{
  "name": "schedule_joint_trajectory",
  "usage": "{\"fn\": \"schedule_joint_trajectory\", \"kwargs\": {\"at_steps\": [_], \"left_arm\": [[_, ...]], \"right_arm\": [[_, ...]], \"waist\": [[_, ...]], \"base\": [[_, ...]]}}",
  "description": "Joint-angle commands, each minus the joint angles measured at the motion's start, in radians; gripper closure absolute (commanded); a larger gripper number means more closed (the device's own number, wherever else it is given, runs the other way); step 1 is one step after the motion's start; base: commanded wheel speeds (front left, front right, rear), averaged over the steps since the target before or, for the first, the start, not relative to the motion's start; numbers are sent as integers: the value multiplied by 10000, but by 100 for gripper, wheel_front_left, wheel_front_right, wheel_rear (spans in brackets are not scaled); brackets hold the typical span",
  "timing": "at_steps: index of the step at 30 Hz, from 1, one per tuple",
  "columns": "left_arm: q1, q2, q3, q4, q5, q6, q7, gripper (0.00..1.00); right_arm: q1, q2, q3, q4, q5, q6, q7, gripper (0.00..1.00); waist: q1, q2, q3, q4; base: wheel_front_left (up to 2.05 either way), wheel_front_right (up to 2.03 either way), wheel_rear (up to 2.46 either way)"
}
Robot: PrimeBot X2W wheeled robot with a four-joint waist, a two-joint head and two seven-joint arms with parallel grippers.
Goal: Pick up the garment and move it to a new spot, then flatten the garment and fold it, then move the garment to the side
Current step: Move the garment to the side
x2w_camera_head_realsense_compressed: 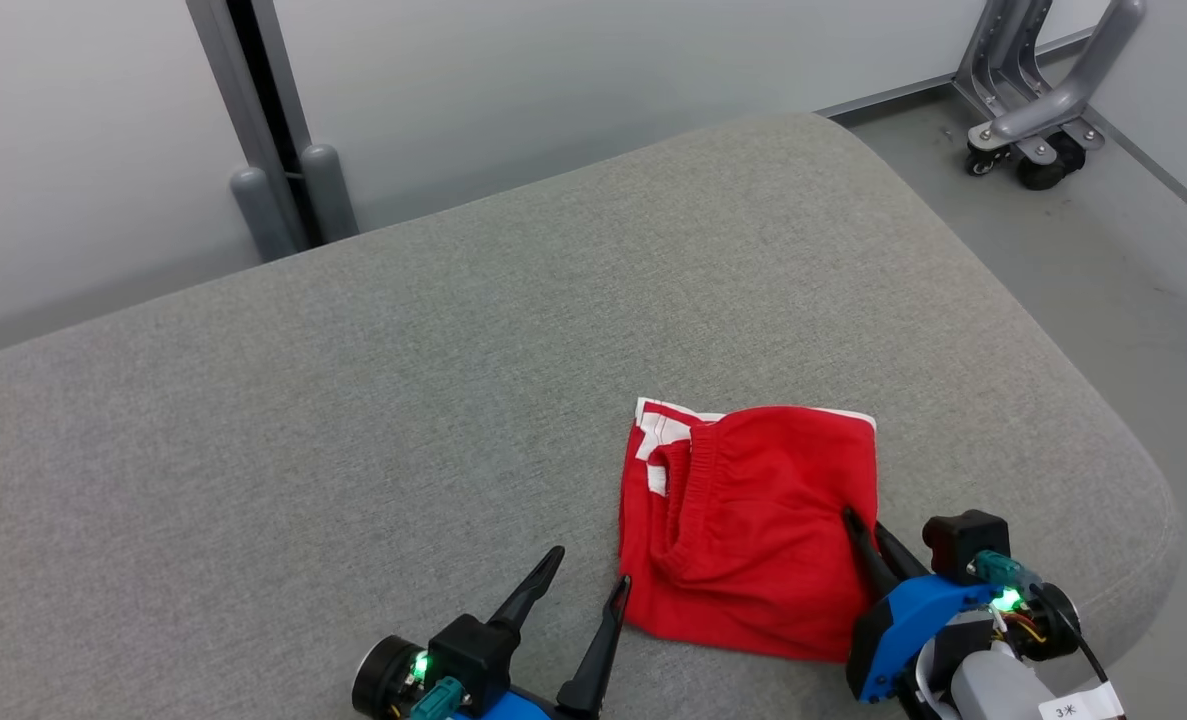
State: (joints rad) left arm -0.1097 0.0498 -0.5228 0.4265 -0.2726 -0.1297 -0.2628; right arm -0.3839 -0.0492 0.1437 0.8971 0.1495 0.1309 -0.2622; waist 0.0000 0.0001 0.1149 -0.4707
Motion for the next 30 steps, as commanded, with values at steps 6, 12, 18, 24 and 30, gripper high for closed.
{"fn": "schedule_joint_trajectory", "kwargs": {"at_steps": [6, 12, 18, 24, 30], "left_arm": [[-224, 121, -180, 274, 64, -8, -28, 0], [-405, 478, -192, 281, 87, -9, -28, 0], [-521, 702, -28, 108, 162, -9, -28, 0], [-644, 764, 230, -22, 229, -9, -28, 0], [-829, 715, 612, -81, 269, -9, -28, 0]], "right_arm": [[-812, -143, -726, 396, -1125, -3, -36, 100], [-2084, -1272, -1665, 924, -2545, -3, 367, 100], [-3028, -2752, -3263, 1069, -4082, -3, 1151, 100], [-3416, -3160, -5173, 605, -5326, -4, 1531, 59], [-3698, -2254, -6828, -279, -6351, -3, 1007, 0]], "waist": [[0, -1, 392, 482], [0, -1, 958, 1407], [0, -1, 1415, 2236], [0, -1, 1670, 2681], [0, -1, 1706, 2724]], "base": [[0, 0, 0], [0, 0, 0], [0, 0, 0], [0, 0, 0], [0, 0, 0]]}}
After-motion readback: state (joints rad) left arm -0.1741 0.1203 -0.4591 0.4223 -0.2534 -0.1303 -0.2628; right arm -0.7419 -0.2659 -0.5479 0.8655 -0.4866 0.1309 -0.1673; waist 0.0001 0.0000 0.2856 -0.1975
